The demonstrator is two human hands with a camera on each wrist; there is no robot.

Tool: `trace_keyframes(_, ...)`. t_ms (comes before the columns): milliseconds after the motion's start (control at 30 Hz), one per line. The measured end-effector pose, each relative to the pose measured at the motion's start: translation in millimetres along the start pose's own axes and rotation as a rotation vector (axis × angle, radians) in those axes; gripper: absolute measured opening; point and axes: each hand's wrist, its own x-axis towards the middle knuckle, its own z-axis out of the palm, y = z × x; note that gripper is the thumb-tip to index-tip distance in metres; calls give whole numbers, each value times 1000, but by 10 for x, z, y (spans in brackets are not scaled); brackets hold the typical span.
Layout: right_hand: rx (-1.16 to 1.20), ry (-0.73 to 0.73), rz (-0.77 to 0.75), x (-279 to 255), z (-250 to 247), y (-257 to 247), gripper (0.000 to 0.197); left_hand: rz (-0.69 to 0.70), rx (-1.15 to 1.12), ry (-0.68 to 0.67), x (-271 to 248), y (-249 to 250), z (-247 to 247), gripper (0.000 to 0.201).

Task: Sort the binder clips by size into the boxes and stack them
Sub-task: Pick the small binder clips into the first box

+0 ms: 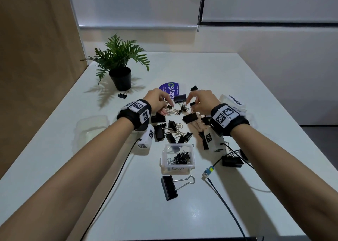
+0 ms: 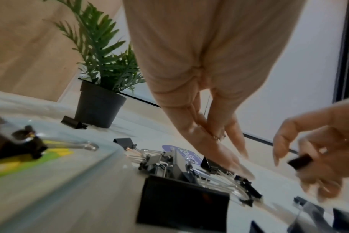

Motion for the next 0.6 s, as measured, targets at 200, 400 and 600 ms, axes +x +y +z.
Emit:
trace_keyframes(200,-223,-55,-7,148,40,-3,48,93,536,-57,113,207,105,38)
trace_keyframes(400,-392,-144,-38,205,23,27,52,64,673,-200,246,232,200,37)
trace_keyframes(600,-322,-18,59,239,12,108,41,63,642,-111,319,189,173,26)
